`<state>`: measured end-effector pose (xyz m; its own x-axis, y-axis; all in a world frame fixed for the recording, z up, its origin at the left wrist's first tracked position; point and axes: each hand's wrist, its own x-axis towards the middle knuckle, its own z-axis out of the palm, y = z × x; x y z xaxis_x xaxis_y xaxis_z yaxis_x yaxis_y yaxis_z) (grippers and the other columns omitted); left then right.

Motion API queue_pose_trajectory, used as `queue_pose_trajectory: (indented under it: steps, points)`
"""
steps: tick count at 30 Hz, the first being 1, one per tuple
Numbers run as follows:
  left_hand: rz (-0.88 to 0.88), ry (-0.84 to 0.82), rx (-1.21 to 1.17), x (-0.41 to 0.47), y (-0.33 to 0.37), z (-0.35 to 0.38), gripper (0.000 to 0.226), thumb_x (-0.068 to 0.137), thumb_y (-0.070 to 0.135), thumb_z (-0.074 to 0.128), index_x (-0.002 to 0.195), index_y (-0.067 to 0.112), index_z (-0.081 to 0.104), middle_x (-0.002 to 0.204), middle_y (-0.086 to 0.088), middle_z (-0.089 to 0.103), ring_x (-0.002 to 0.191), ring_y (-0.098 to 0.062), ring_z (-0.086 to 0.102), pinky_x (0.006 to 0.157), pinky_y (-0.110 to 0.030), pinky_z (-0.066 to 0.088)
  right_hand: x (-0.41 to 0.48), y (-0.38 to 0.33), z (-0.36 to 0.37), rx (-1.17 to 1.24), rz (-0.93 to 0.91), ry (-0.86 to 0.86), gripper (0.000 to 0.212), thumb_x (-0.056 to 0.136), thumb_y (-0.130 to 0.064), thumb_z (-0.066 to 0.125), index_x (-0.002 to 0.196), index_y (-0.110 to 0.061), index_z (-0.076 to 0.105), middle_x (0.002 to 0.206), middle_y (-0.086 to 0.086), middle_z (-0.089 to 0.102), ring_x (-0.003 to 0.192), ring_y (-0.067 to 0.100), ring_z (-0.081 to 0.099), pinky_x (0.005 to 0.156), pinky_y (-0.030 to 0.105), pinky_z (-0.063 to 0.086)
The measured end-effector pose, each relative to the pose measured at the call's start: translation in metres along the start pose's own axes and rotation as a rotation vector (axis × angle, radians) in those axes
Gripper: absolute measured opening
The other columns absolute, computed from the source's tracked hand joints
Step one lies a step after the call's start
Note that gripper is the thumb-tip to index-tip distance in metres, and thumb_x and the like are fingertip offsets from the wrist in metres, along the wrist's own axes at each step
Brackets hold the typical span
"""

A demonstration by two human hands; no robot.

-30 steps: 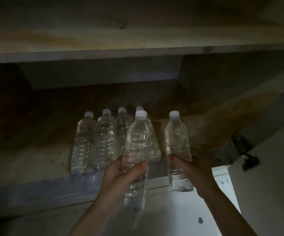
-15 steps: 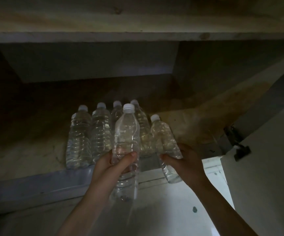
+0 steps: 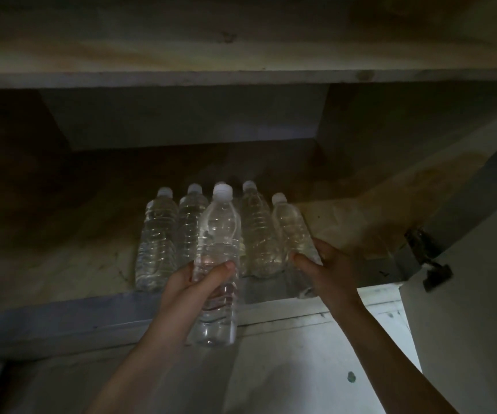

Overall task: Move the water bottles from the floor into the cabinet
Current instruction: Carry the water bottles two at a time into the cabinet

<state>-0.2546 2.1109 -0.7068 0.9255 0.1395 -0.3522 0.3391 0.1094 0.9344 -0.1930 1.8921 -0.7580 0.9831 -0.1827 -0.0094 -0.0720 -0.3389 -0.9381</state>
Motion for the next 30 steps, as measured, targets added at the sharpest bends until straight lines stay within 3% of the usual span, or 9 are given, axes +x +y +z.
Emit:
queue_pose_trajectory:
  steps: [2,8,11,15,19,21,25,27,30]
  points:
    - [-0.003,0.011,0.012,0.001,0.001,-0.004,0.051,0.062,0.041,0.076,0.105,0.014,0.072,0.091,-0.004,0.078,0.085,-0.021,0.075,0.079,-0.034,0.056,0.009,0.001,0.005,-0.044,-0.041,0.014,0.015,0.084,-0.026,0.077,0.096,-0.022,0.070,0.082,-0.015,0.068,0.075,-0.018,0.060,0.061,-0.003,0.042]
    - [-0.006,0.020,0.003,0.005,0.004,-0.008,0.021,0.083,0.019,0.073,0.101,0.009,0.072,0.084,-0.008,0.078,0.072,-0.019,0.075,0.056,-0.020,0.055,0.028,0.000,0.014,0.010,-0.054,0.042,0.024,0.080,-0.021,0.081,0.099,-0.029,0.067,0.085,-0.021,0.066,0.074,-0.008,0.063,0.058,0.004,0.045]
    - [-0.004,0.032,0.013,0.005,0.004,-0.008,0.021,0.083,0.019,0.073,0.101,0.008,0.073,0.086,-0.009,0.078,0.073,-0.019,0.075,0.056,-0.019,0.055,0.032,0.001,0.017,0.005,-0.071,0.064,0.025,0.079,-0.018,0.081,0.099,-0.027,0.069,0.087,-0.017,0.067,0.070,-0.011,0.061,0.061,0.005,0.047]
    - [-0.005,0.030,0.021,0.005,0.002,-0.008,0.024,0.082,0.020,0.073,0.104,0.008,0.072,0.087,-0.008,0.078,0.073,-0.018,0.075,0.055,-0.018,0.054,0.038,0.001,0.019,-0.028,-0.106,0.076,0.031,0.077,-0.020,0.083,0.107,-0.018,0.074,0.093,-0.012,0.070,0.078,-0.007,0.062,0.074,0.021,0.055]
    - [0.000,0.023,0.024,0.005,0.005,-0.010,0.026,0.079,0.024,0.074,0.100,0.009,0.072,0.083,-0.008,0.078,0.071,-0.017,0.075,0.057,-0.020,0.055,0.039,0.000,0.020,-0.047,-0.072,0.047,0.040,0.079,-0.022,0.081,0.117,-0.013,0.070,0.106,-0.007,0.070,0.086,0.004,0.064,0.074,0.015,0.050]
    - [-0.008,0.024,0.048,0.004,0.007,-0.014,0.031,0.076,0.029,0.074,0.101,0.010,0.072,0.084,-0.006,0.078,0.074,-0.017,0.075,0.061,-0.022,0.055,0.038,-0.001,0.021,-0.088,-0.068,0.037,0.042,0.081,-0.025,0.080,0.119,-0.012,0.069,0.112,0.000,0.072,0.098,0.017,0.068,0.083,0.027,0.055]
    - [-0.002,0.069,0.045,-0.004,0.016,-0.027,0.021,0.083,0.025,0.073,0.101,0.013,0.071,0.079,0.001,0.078,0.068,-0.010,0.074,0.054,-0.014,0.053,0.022,-0.019,0.029,-0.317,-0.216,0.080,0.050,0.081,-0.042,0.073,0.125,-0.020,0.064,0.119,0.004,0.069,0.111,0.028,0.062,0.097,0.048,0.051]
    - [0.013,0.093,0.059,-0.007,0.021,-0.039,0.024,0.082,0.029,0.073,0.101,0.014,0.071,0.080,0.003,0.078,0.073,-0.011,0.074,0.059,-0.017,0.055,0.013,-0.031,0.040,-0.395,-0.300,0.044,0.049,0.084,-0.040,0.070,0.128,-0.021,0.062,0.126,0.004,0.065,0.117,0.029,0.057,0.097,0.045,0.050]
    - [0.012,0.132,0.087,-0.011,0.028,-0.062,0.047,0.069,0.046,0.077,0.106,0.019,0.070,0.090,0.002,0.078,0.084,-0.017,0.075,0.083,-0.035,0.058,-0.001,-0.045,0.064,-0.427,-0.390,-0.082,0.043,0.089,-0.029,0.069,0.130,-0.018,0.060,0.130,0.005,0.059,0.121,0.027,0.051,0.096,0.036,0.047]
